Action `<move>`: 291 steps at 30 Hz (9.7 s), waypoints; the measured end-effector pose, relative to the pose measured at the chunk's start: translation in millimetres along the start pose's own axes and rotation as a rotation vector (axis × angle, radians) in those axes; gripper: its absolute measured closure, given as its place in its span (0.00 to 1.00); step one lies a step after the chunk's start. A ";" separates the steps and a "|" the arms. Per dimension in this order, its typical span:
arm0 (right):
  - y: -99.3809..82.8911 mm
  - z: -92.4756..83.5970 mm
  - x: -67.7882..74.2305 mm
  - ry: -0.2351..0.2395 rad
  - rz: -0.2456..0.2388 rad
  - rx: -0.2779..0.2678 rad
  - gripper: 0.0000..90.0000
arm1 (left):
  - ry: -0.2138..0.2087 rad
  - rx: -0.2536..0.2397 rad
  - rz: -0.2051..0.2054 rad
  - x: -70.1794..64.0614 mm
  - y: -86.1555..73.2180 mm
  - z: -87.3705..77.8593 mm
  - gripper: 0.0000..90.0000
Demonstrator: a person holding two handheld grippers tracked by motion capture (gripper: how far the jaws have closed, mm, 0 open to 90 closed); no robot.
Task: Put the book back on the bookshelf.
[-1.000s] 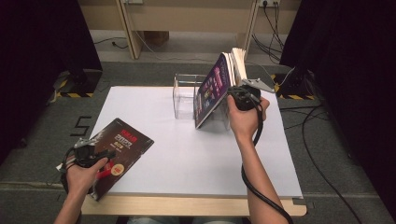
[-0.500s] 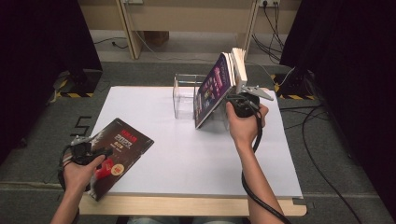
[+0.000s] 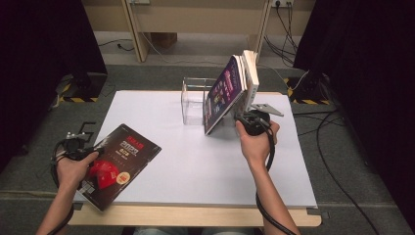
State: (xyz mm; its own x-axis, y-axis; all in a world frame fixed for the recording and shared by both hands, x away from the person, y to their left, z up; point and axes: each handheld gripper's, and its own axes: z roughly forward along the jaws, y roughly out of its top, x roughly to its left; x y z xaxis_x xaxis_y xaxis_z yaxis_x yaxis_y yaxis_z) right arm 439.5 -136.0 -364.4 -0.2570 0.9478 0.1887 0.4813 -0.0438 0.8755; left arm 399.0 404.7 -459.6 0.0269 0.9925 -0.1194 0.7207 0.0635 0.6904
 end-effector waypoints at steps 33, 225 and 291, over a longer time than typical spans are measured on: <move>-32.3 7.0 -5.0 0.022 -0.002 0.081 0.68 | -0.010 0.104 -0.021 39.5 10.0 34.2 0.61; -94.8 70.5 -14.7 0.251 0.270 0.575 0.84 | -0.342 0.236 0.325 -183.9 -54.4 5.4 1.00; 16.4 -26.1 61.3 0.234 0.075 -0.183 0.98 | -0.471 -0.165 0.288 -216.0 -14.4 -48.5 0.59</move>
State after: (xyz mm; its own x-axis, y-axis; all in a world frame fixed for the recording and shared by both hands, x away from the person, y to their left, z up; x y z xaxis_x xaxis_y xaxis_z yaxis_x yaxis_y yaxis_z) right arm 409.7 -86.8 -326.9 -0.4232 0.8420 0.3347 0.3530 -0.1870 0.9167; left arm 349.2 194.5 -409.2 0.5390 0.8209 -0.1888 0.5216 -0.1493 0.8400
